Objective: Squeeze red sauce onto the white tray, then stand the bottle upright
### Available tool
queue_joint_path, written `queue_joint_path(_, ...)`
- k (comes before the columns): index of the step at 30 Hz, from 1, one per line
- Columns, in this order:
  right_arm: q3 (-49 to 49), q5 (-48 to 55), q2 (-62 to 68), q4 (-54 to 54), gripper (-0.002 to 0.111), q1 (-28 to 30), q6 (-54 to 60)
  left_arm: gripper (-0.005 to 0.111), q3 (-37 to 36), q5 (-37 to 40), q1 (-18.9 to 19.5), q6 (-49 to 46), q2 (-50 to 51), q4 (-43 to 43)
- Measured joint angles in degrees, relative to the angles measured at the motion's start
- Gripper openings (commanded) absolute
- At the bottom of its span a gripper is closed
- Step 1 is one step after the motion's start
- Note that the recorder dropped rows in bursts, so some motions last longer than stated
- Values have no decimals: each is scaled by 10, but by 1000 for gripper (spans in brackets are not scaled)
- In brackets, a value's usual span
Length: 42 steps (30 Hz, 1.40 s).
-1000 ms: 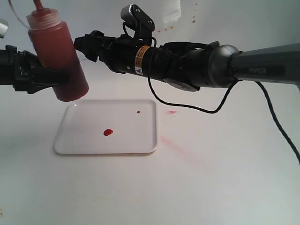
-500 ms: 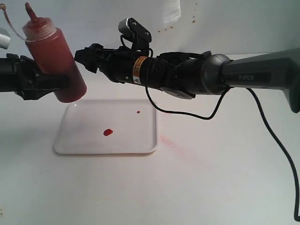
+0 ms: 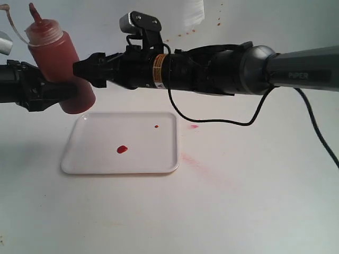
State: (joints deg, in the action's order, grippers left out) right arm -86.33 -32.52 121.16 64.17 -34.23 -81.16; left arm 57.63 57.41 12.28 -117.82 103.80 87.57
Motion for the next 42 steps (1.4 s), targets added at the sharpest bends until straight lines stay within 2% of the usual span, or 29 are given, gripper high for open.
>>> queue_joint_path(8, 0, -1, -21, 39, 87, -5, 12, 3, 0, 0, 0, -1, 0, 0)
queue_joint_path(13, 0, -1, -21, 30, 87, -26, 110, 3, 0, 0, 0, -1, 0, -16)
queue_joint_path(20, 0, -4, -21, -59, 87, -46, 240, 3, 0, 9, 0, -1, 0, -24)
queue_joint_path(25, 0, -1, -21, -109, 87, -47, 280, 3, 0, 30, 0, -1, 0, -24)
queue_joint_path(42, 0, 13, -13, -228, 87, -71, 413, 3, 0, 32, 0, 1, 0, -32)
